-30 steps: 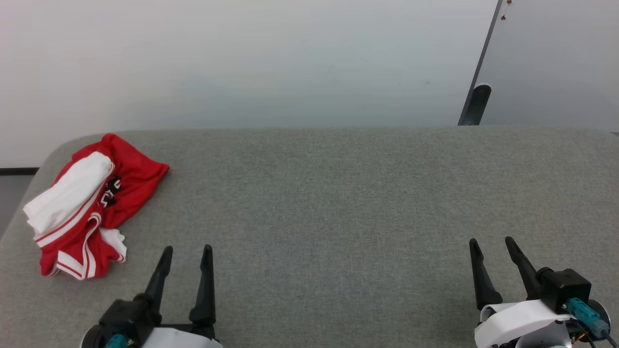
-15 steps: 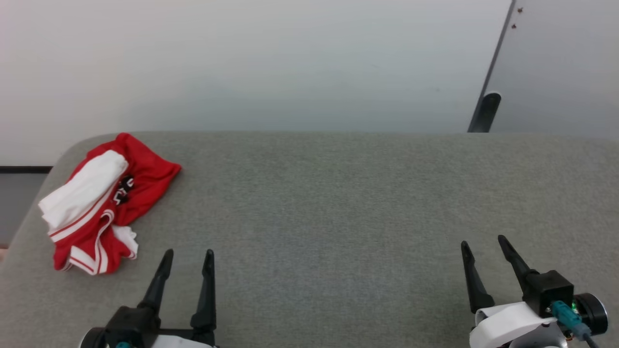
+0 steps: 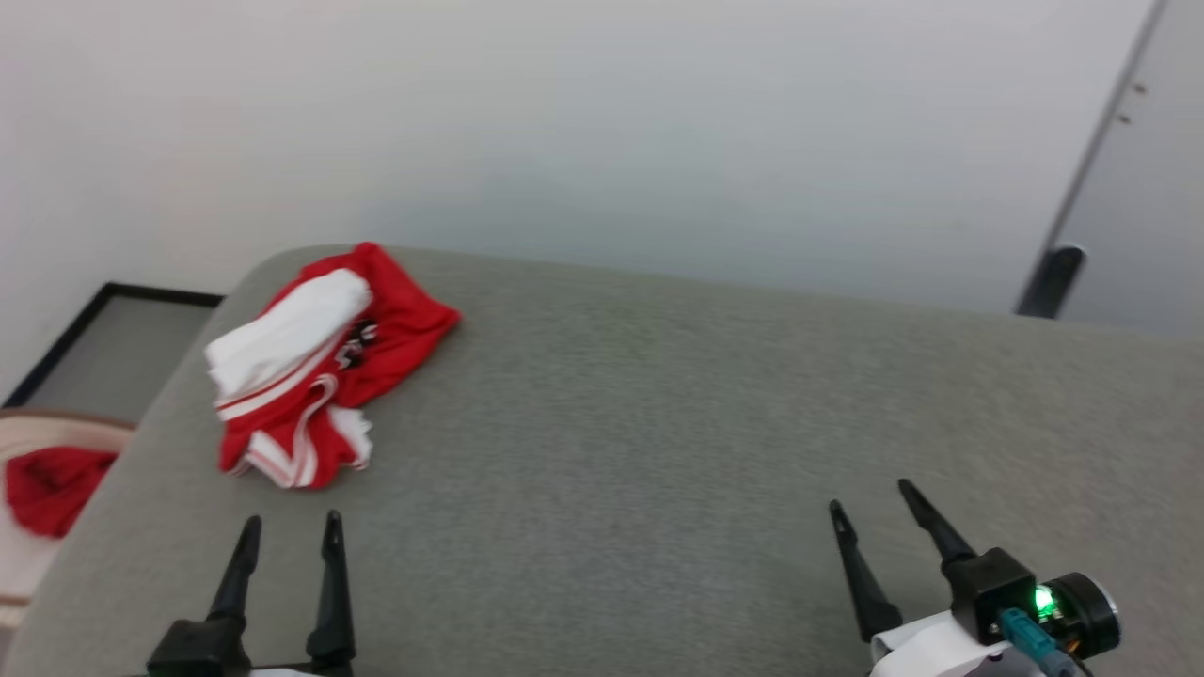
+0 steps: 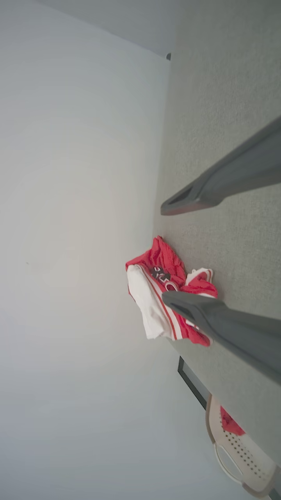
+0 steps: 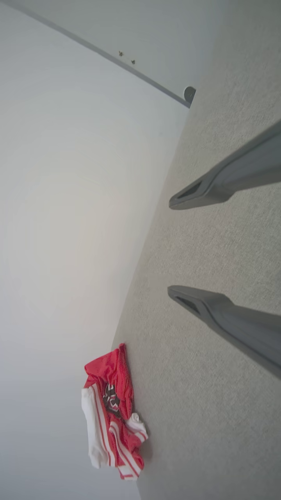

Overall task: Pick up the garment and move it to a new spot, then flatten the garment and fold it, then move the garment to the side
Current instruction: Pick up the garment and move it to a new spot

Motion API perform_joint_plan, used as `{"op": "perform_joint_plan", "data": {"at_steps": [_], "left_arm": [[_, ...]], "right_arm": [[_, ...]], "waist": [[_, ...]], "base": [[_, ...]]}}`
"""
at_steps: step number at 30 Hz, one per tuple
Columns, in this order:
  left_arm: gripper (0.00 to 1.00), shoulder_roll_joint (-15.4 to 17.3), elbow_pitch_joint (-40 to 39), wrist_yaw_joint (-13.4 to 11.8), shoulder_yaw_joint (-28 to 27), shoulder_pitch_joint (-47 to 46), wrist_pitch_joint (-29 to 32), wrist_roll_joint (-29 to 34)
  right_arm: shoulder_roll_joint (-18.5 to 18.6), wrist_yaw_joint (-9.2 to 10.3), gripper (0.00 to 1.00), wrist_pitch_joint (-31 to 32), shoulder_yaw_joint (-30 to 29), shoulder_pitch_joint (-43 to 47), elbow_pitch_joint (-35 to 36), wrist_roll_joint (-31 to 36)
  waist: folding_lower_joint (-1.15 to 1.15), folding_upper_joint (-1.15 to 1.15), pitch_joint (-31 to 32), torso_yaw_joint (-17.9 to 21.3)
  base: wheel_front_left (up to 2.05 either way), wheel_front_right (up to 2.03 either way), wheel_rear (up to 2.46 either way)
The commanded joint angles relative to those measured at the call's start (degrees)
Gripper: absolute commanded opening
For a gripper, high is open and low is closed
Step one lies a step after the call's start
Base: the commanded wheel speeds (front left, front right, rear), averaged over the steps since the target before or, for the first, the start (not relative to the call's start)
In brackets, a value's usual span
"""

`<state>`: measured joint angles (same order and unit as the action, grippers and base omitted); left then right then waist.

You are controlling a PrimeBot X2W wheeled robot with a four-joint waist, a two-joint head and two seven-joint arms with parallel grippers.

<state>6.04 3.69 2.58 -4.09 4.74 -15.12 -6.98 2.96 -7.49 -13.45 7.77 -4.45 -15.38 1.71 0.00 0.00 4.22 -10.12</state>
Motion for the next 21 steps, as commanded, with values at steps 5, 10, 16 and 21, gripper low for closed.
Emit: {"op": "perform_joint_plan", "data": {"at_steps": [5,10,16,21], "left_arm": [[1.0,0.57,0.5,-0.44,-2.03,1.08,-0.03,-0.42],[1.0,0.63,0.35,-0.82,-3.33,1.85,-0.03,-0.65],[1.0,0.29,2.08,-0.59,-4.7,0.58,0.4,-2.8],[1.0,2.04,3.79,0.73,-5.5,-4.32,6.25,-6.14]], "right_arm": [[-0.12,0.0,1.0,-0.01,2.99,-0.23,-0.25,-1.55],[-0.13,0.0,1.0,-0.03,4.78,-0.66,-0.72,-2.58],[-0.11,0.0,1.0,-0.13,4.78,-0.82,-1.08,-2.72],[-0.11,0.0,1.0,0.64,4.08,-1.65,-0.74,-2.17]], "waist": [[0.0,0.0,2.09,-7.36],[0.0,0.0,2.43,-9.91],[0.0,0.0,2.08,-10.92],[0.0,0.0,0.32,-10.06]], "base": [[0.0,0.0,0.0],[0.0,0.0,0.0],[0.0,0.0,0.0],[0.0,0.0,0.0]]}}
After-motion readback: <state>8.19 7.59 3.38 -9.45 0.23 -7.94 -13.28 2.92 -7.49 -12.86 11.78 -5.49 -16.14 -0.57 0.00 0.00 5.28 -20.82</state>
